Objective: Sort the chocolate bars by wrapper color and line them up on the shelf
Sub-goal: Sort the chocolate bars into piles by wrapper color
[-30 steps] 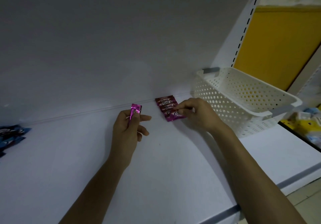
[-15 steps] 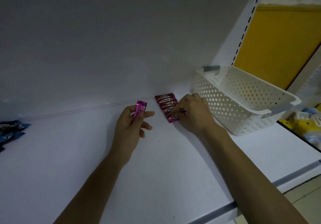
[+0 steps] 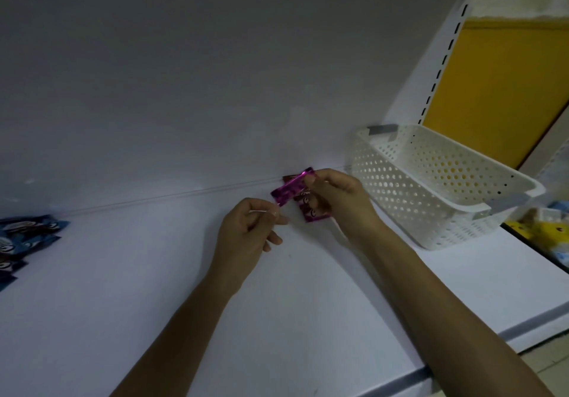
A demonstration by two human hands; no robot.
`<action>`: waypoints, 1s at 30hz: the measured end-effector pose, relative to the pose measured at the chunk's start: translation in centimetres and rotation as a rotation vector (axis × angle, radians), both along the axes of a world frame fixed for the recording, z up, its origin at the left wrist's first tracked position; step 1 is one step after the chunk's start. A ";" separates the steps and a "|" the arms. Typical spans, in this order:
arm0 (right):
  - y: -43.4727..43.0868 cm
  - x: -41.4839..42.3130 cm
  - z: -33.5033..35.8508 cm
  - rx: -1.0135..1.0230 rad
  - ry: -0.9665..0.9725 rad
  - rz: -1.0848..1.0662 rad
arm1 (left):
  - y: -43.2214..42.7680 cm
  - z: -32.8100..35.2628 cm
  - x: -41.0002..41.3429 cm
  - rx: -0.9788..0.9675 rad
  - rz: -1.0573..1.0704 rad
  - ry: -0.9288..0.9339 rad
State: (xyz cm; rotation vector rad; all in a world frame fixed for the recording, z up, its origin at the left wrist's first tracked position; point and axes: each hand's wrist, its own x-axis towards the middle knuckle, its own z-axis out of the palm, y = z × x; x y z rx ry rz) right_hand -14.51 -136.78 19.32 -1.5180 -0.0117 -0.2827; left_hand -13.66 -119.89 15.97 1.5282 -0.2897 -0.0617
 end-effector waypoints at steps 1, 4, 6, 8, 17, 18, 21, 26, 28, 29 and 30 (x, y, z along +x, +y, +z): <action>-0.4 0.1 0.3 0.062 0.031 -0.015 | 0.0 0.0 0.0 -0.005 0.007 0.000; -1.3 0.0 0.7 0.143 0.067 -0.031 | 0.0 0.0 0.0 -0.022 0.012 -0.003; -1.5 -0.1 0.6 0.107 0.014 -0.037 | 0.0 0.0 0.0 -0.022 0.017 -0.008; -1.5 0.0 0.3 0.095 -0.023 -0.005 | 0.1 0.0 0.0 -0.023 0.021 -0.015; -1.8 0.0 0.2 0.061 -0.006 0.004 | 0.1 -0.1 0.0 -0.046 0.029 -0.021; -1.9 0.0 0.2 0.059 0.009 0.008 | 0.1 -0.1 0.0 -0.040 0.032 -0.026; -3.2 -0.4 0.6 -0.144 0.112 0.042 | 0.2 -0.2 0.1 -0.030 0.038 -0.035; -5.5 -1.1 -0.5 -0.750 0.194 0.070 | -0.1 -0.4 0.3 -0.005 0.028 -0.035; -5.8 -1.2 -1.6 -0.854 0.157 0.020 | -0.2 -0.4 0.3 0.010 0.033 -0.046; -5.9 -1.1 -1.9 -0.902 0.102 -0.014 | -0.1 -0.4 0.2 0.013 0.036 -0.051; -5.9 -0.9 -2.3 -0.964 0.041 -0.057 | -0.1 -0.4 0.2 0.012 0.038 -0.054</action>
